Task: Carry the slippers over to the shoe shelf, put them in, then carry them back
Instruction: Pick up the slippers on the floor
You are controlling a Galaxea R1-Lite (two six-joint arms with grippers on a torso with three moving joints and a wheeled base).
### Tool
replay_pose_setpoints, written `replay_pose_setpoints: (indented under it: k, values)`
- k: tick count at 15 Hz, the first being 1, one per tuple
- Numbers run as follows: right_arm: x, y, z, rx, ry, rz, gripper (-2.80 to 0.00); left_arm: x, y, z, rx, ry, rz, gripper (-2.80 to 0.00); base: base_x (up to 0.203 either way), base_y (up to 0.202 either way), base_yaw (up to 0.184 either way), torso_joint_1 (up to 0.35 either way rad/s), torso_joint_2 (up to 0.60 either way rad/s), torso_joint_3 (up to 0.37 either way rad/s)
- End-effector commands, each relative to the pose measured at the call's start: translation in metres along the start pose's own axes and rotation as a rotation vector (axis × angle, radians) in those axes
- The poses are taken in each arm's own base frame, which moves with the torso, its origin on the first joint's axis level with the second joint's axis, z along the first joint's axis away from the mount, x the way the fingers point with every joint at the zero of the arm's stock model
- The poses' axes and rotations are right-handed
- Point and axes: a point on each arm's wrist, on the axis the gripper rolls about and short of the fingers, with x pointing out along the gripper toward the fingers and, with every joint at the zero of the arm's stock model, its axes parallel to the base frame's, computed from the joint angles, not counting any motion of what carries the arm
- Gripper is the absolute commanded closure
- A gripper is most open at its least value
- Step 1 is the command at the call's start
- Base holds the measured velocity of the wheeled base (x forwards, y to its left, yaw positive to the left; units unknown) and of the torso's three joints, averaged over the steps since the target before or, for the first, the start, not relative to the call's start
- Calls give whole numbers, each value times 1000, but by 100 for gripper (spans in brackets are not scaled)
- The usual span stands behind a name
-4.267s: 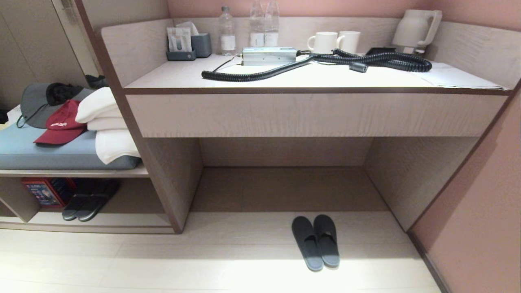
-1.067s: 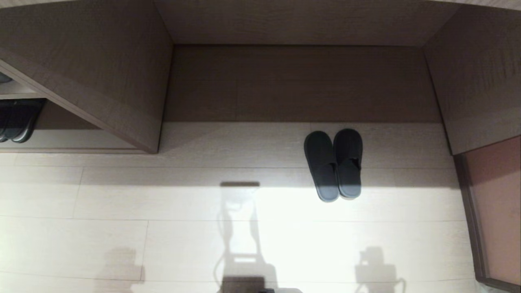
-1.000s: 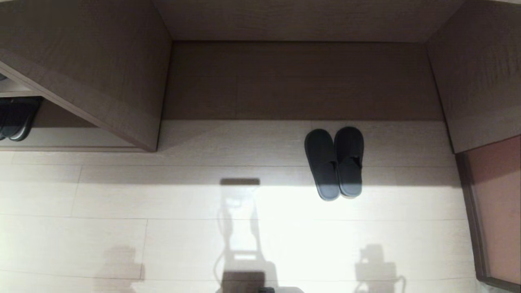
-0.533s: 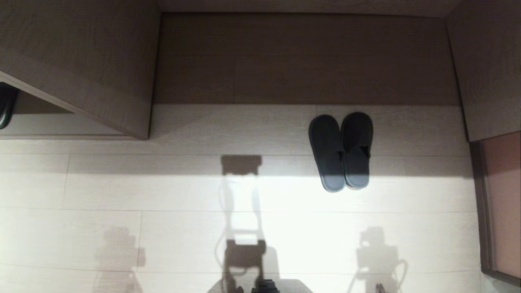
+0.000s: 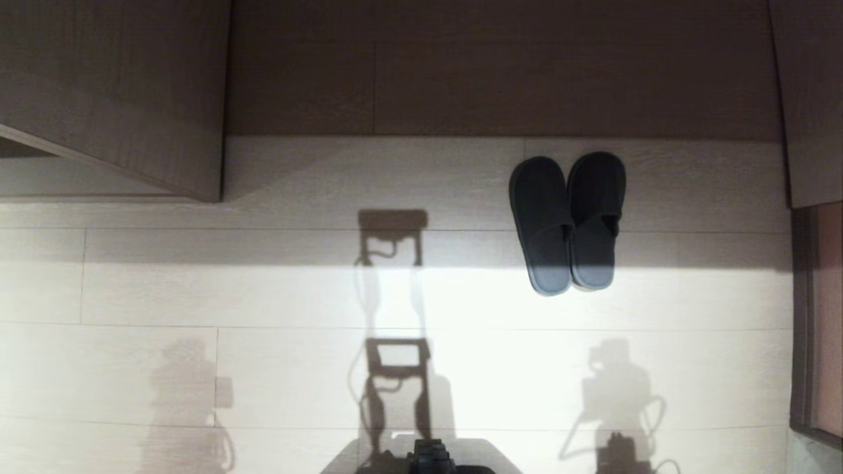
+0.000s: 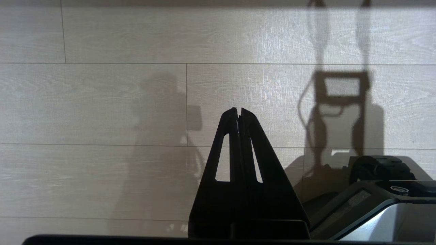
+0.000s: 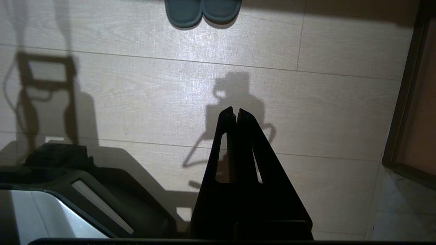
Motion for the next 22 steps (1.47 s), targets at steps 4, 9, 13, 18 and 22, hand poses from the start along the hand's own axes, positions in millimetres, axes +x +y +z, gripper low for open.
replay_pose_setpoints:
  k: [4,9,13,18,22]
  values:
    - [0,0,0,-11,-1,2,0,0,0,0,0,0,0,0,0,0,0,4,1,-196]
    - [0,0,0,-6,-2,1,0,0,0,0,0,0,0,0,0,0,0,5,1,-196]
    - [0,0,-1,6,4,0,0,0,0,0,-2,0,0,0,0,0,0,4,5,-198]
    - [-5,0,23,0,-37,28,0,0,0,0,0,-2,2,0,0,0,0,0,4,-52]
    - [28,0,64,2,114,96,0,0,0,0,0,0,1,0,0,0,0,0,0,0]
